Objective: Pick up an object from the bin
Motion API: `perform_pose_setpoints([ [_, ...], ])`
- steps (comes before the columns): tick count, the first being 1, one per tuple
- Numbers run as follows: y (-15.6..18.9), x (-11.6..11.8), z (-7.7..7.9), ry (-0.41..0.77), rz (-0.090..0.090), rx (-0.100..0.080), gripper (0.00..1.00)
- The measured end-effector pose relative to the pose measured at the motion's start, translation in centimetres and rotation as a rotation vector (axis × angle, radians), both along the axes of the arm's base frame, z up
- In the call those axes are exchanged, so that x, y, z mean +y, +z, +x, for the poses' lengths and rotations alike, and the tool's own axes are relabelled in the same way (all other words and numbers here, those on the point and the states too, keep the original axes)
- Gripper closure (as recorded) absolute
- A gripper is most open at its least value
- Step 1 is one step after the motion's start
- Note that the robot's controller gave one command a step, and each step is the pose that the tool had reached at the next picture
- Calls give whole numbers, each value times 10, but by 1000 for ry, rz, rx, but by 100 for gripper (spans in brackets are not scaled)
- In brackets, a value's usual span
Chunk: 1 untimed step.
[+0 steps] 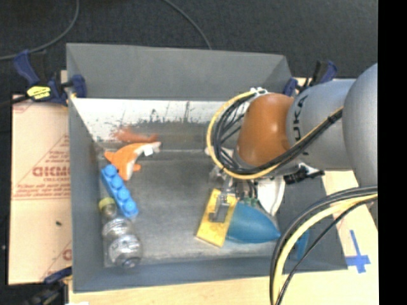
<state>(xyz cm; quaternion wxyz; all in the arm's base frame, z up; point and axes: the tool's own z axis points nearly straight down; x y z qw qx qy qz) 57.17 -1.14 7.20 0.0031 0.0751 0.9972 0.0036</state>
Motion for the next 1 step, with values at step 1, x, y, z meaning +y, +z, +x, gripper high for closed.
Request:
perform_pose_setpoints([
  [1, 5, 29, -14, -20, 1, -6, 100],
])
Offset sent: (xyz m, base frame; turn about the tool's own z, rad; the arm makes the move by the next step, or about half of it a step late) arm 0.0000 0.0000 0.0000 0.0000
